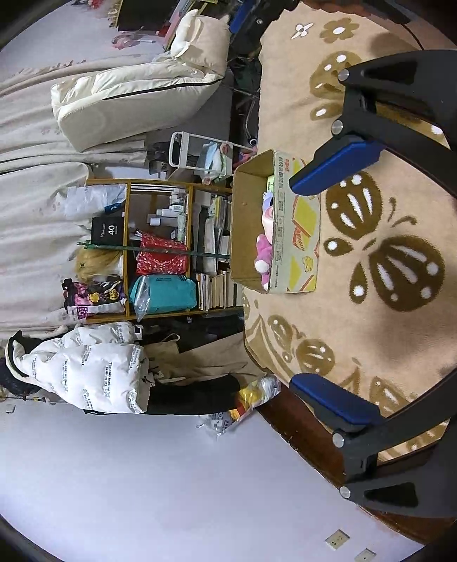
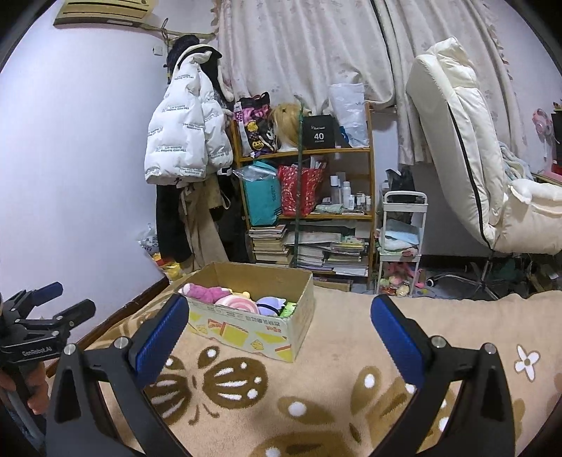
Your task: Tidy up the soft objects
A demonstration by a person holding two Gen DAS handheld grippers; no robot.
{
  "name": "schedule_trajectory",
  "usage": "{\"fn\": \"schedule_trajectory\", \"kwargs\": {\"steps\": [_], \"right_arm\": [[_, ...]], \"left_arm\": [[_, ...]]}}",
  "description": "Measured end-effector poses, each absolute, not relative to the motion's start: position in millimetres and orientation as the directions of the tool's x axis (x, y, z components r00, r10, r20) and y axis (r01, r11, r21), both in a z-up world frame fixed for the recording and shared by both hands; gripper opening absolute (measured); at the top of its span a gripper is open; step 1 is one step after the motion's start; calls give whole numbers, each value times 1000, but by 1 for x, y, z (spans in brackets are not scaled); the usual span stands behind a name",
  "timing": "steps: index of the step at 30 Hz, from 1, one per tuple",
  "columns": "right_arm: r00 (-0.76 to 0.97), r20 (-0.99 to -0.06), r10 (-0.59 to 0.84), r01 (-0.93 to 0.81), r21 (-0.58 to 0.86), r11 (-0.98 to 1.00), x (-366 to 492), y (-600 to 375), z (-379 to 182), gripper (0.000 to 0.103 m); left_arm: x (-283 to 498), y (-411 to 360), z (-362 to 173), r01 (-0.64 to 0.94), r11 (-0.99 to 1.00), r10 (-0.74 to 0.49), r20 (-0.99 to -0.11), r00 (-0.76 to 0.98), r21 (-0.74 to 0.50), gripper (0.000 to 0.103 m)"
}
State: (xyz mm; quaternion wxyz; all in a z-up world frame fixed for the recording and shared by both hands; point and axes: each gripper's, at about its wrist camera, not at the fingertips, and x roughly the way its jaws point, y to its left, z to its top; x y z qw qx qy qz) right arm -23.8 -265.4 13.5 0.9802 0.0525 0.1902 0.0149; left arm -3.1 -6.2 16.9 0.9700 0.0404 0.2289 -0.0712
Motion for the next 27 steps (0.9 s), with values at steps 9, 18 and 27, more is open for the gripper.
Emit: {"fn": "schedule_trajectory", "kwargs": {"steps": [9,18,27], "right_arm": [[915,-402,40,-1,99,995,-8,-268,-1,103],[905,-425,29,18,105,994,5,-272,-13,103],[900,-435,21,39,127,991,7,-277,-16,103]], "left_arm": [[8,-16,3,164,984,-116,-450,886,69,100],[23,-17,-7,145,986,-94,-461,883,77,100],[26,-22,-12,152,984,-92,-465,880,92,100]]}}
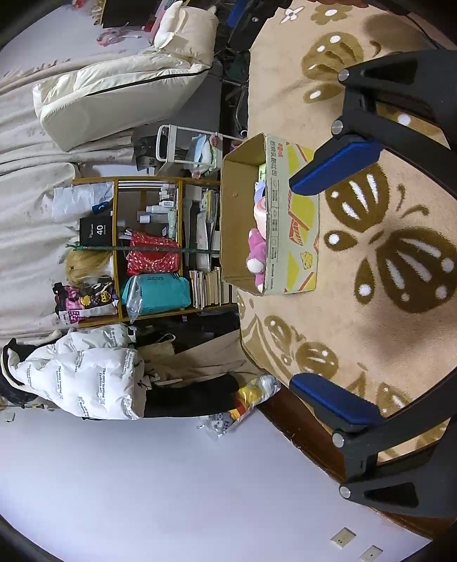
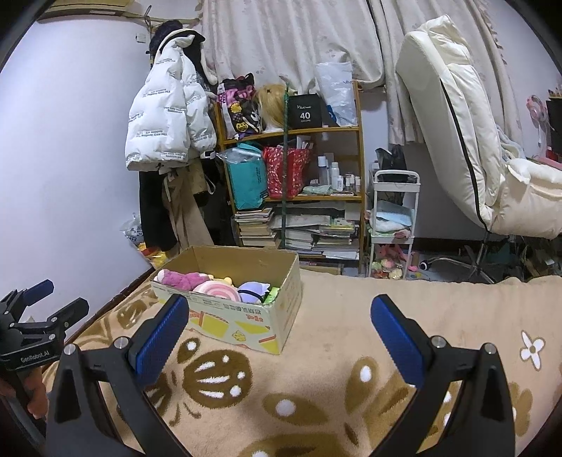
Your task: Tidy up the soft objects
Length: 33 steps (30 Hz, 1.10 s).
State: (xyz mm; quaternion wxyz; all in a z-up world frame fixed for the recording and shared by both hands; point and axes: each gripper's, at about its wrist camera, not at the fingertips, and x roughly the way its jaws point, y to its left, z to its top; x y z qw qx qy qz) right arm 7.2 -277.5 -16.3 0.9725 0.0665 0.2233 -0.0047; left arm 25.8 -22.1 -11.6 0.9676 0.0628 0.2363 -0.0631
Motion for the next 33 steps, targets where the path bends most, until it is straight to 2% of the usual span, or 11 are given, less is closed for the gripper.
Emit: {"fn": "schedule_trajectory", "kwargs": {"steps": [33], "right_arm": [[898,-439,20,39,126,991,8,-279,-16,103]], "left_arm": [[21,-16,-10,130,988,-77,-451,889,88,100]]}}
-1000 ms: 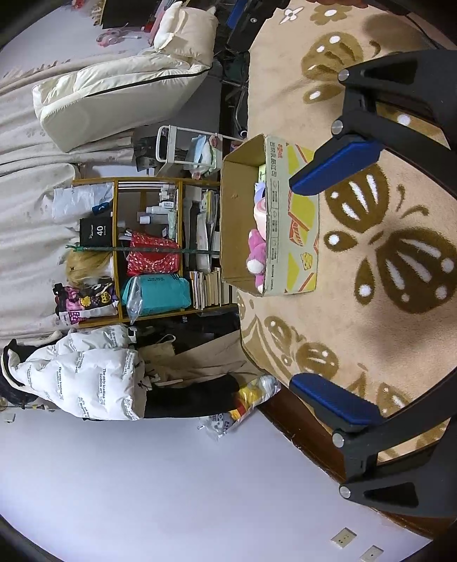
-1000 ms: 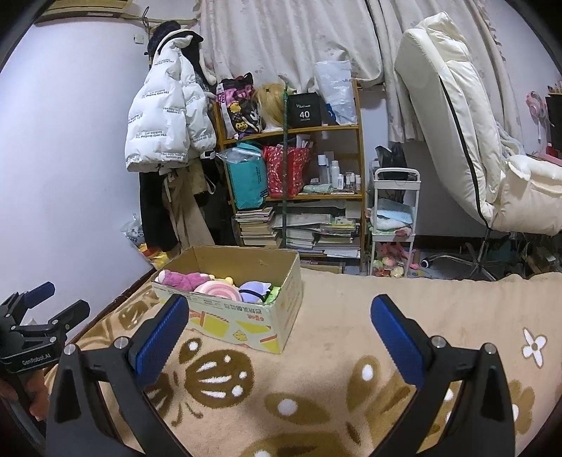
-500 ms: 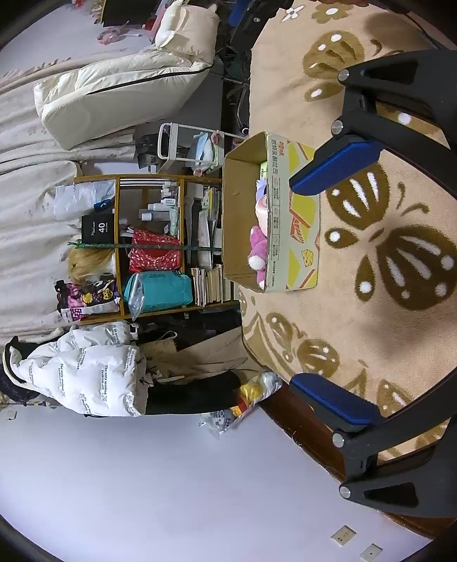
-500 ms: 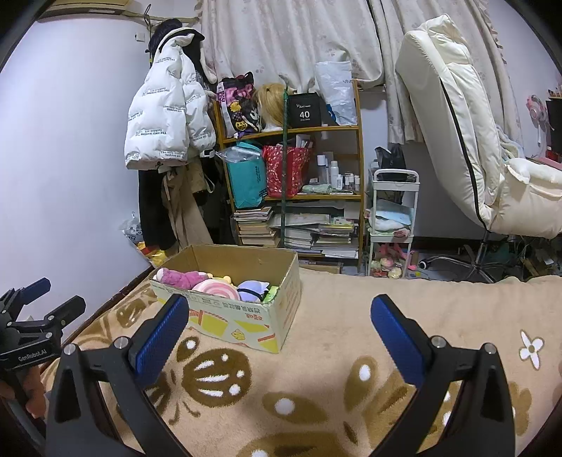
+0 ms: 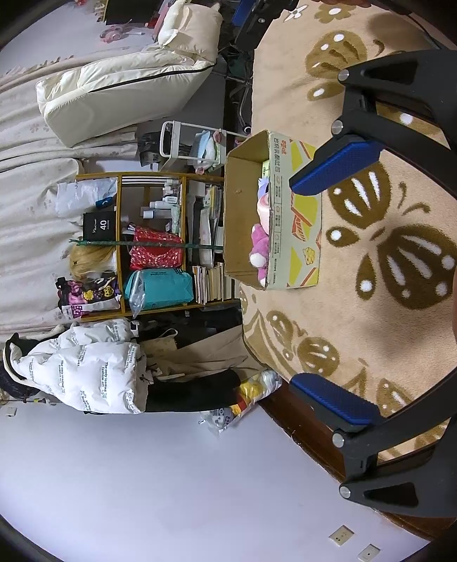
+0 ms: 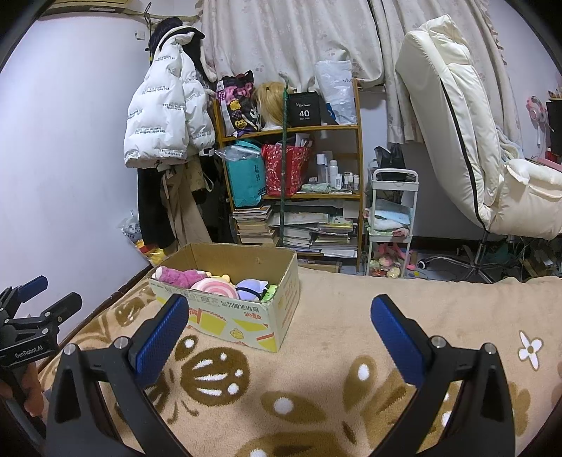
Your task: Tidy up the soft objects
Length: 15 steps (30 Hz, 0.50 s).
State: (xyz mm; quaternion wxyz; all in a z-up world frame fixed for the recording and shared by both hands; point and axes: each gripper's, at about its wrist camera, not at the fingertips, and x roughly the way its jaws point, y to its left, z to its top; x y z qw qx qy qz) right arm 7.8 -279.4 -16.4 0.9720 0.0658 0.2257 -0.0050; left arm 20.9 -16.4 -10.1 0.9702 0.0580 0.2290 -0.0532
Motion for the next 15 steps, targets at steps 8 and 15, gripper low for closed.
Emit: {"fn": "schedule_trajectory", "kwargs": {"steps": [8,15], "right_arm": [[896,-443,23,37,127,991,8,-283,-18,103],[896,-444,22,38,125,991,8,-285,-18,103]], "left_arm": [[22,-15,-10,132,988,-80,-454,888,84,100],[21,-17,-12,127,989,-78,-454,887,79,100]]}}
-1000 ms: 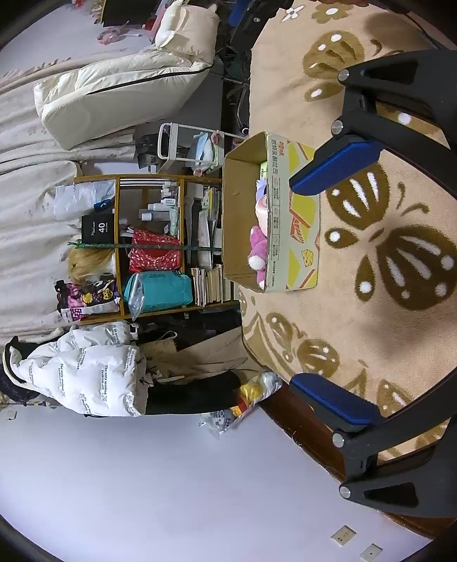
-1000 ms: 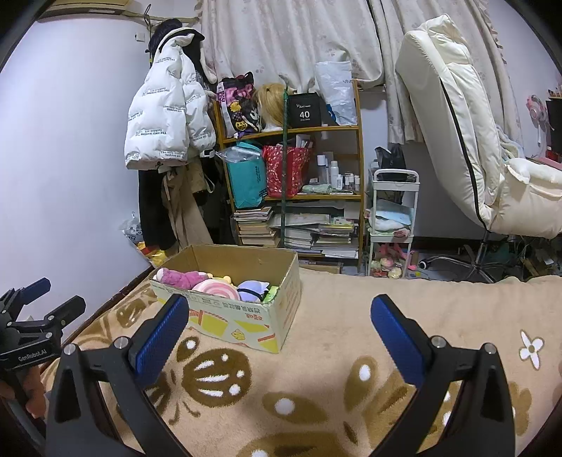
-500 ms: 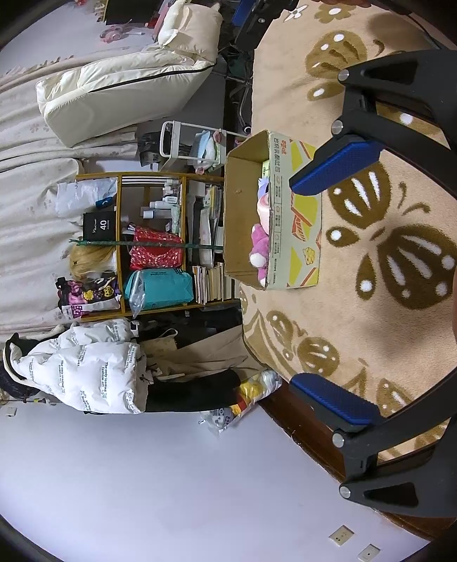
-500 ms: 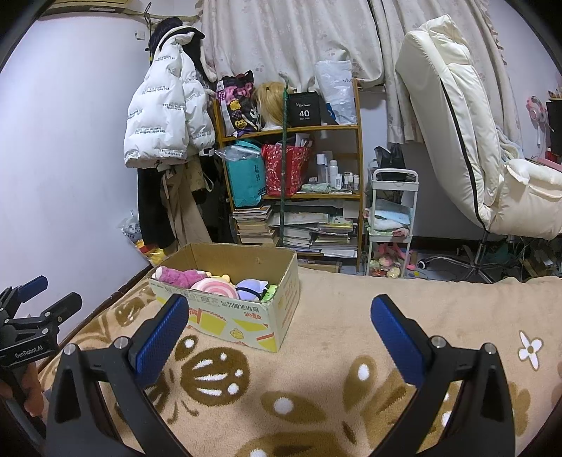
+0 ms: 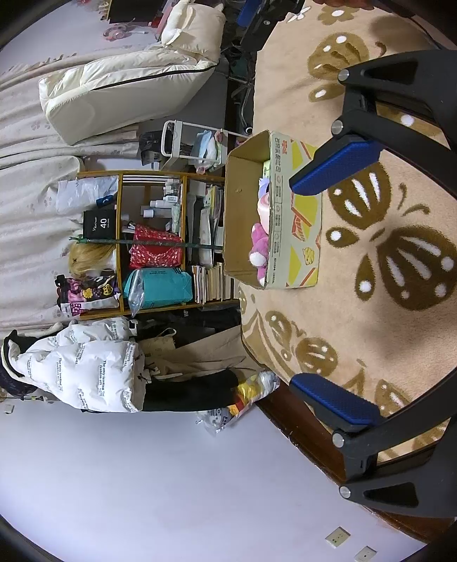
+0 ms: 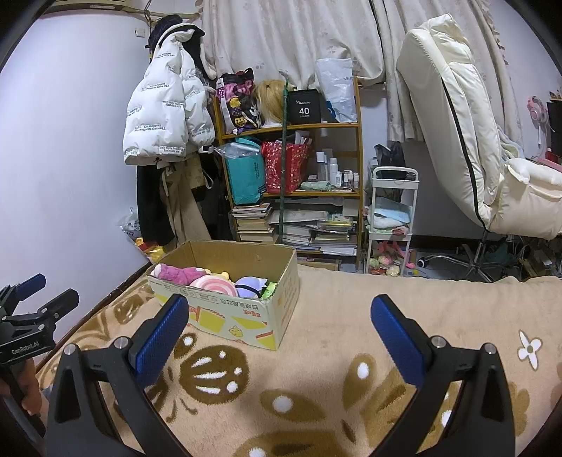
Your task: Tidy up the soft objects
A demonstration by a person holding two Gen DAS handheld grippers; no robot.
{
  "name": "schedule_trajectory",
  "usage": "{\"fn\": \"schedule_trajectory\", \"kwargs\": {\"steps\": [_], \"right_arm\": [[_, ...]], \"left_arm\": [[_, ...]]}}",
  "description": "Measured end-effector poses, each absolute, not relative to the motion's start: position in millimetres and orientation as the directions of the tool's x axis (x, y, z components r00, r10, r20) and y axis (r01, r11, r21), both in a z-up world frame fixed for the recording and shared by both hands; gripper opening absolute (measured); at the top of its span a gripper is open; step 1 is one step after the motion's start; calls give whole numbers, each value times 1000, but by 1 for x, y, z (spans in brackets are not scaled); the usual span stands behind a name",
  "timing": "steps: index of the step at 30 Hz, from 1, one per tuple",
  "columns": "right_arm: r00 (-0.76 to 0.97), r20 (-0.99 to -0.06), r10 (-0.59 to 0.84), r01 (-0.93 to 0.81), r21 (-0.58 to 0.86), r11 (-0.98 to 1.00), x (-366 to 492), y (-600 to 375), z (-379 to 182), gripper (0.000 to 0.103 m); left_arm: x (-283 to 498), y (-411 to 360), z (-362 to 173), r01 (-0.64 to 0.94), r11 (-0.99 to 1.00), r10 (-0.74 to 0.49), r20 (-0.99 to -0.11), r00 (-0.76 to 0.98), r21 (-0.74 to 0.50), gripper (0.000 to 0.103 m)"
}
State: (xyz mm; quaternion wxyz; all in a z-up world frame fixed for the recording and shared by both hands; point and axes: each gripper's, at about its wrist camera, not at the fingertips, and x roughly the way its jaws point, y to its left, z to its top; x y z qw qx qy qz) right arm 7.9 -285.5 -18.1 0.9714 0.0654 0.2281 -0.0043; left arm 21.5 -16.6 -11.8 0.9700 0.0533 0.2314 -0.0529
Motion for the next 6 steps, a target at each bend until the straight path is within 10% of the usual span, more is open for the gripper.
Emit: {"fn": "schedule_trajectory", "kwargs": {"steps": [6], "right_arm": [[892,-451,21,40,125,991,7,-292,-23,103]], "left_arm": [[23,-19,-12,128,989,-79,-461,884,77,100]]}}
